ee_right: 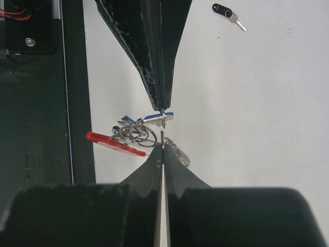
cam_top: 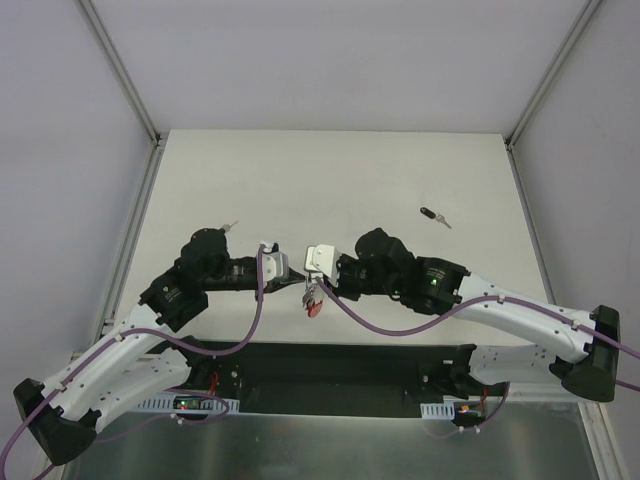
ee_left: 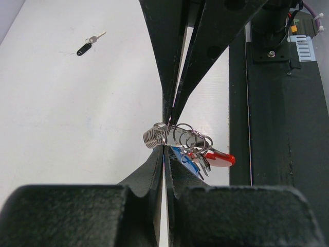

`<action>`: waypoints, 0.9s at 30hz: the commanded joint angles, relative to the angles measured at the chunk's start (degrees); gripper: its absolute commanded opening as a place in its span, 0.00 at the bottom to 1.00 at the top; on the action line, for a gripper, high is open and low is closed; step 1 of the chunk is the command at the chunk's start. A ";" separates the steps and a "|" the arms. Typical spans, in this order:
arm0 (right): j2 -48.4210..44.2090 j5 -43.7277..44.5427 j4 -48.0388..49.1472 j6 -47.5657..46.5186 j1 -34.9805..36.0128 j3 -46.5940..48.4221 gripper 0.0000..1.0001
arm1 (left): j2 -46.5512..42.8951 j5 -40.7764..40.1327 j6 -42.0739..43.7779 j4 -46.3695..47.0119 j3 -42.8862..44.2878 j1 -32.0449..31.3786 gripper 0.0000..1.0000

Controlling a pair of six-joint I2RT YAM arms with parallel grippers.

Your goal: Put the keys on the keyring

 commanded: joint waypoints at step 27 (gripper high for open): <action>-1.46 -1.15 3.63 1.80 -0.56 1.58 0.01 | 0.32 2.14 0.24 2.36 -0.59 -0.53 0.00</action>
